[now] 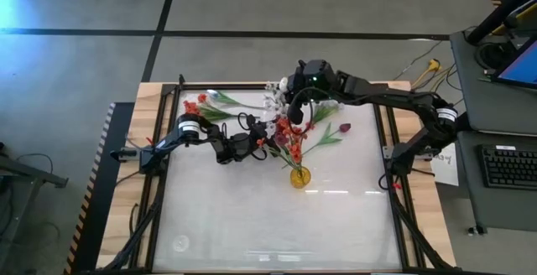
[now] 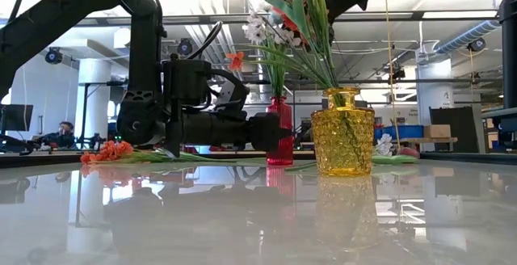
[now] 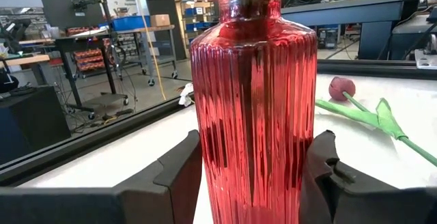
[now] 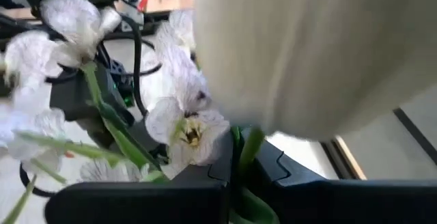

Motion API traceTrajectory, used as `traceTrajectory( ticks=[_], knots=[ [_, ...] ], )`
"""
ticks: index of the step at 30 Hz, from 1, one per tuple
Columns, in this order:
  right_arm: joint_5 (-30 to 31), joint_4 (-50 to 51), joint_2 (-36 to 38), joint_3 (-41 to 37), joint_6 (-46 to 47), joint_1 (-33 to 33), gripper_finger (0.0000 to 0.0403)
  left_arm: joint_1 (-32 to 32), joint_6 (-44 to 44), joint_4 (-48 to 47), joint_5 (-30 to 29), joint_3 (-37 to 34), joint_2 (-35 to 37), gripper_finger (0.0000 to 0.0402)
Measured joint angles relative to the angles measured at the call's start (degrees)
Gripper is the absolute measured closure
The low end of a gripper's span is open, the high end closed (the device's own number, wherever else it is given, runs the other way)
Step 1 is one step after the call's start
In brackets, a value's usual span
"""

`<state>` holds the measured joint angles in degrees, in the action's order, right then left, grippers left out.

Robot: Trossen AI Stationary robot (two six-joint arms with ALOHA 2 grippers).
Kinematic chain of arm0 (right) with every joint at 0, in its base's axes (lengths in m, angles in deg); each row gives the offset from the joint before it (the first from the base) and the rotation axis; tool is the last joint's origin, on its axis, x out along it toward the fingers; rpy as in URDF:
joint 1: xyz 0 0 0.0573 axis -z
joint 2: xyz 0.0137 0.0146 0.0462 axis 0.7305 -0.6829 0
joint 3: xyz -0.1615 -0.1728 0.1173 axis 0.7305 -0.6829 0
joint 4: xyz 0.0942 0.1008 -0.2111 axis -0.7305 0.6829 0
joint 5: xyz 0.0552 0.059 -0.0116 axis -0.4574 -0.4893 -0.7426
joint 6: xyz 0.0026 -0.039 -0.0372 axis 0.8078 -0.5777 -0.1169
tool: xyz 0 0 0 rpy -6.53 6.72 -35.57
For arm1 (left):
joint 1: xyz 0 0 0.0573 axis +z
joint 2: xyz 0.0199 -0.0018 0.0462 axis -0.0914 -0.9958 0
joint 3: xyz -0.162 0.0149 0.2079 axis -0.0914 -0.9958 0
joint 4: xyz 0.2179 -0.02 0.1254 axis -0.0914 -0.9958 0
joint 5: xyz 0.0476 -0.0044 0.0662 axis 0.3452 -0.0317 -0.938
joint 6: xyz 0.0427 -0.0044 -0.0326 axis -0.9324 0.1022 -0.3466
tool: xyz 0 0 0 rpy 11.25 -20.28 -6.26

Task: Sort flowers into vase by color
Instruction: Put the bottom white flower into the red vase

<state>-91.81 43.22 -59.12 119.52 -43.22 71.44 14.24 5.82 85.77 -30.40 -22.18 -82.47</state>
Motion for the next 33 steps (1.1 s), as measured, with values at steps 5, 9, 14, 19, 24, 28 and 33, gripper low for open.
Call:
traceTrajectory(
  ticks=[5, 9, 14, 19, 24, 28, 33],
  knots=[
    [1.9, -0.4, 0.0, -0.7, -0.5, 0.0, 0.0391, 0.0, 0.0, 0.0, 0.0, 0.0, 0.0, 0.0237],
    [2.0, -0.4, -0.1, -0.9, -0.8, 0.0, 0.0391, 0.0, 0.0, 0.0, 0.0, 0.0, 0.0, 0.0237],
    [1.9, -0.5, -0.2, -0.9, -0.6, 0.0, 0.0390, 0.0, 0.0, -0.1, 0.0, 0.0, 0.0, 0.0237],
    [1.4, -0.3, -0.2, -0.8, 0.3, 0.0, 0.0375, 0.0, 1.1, -0.1, 0.0, 0.0, 0.0, 0.0237],
    [1.4, 0.0, -0.1, -0.8, 2.2, 0.0, 0.0322, -0.3, 1.2, -0.1, 0.0, -0.5, 0.0, 0.0236],
    [1.4, 0.1, -0.1, -0.8, 2.2, 0.0, 0.0272, -0.7, 1.3, -0.3, 0.0, -0.7, 0.0, 0.0216],
    [1.4, 0.2, 0.0, -0.8, 4.0, 0.0, 0.0225, -1.1, 1.3, -1.1, -1.1, -0.8, -0.1, 0.0167]
  ],
)
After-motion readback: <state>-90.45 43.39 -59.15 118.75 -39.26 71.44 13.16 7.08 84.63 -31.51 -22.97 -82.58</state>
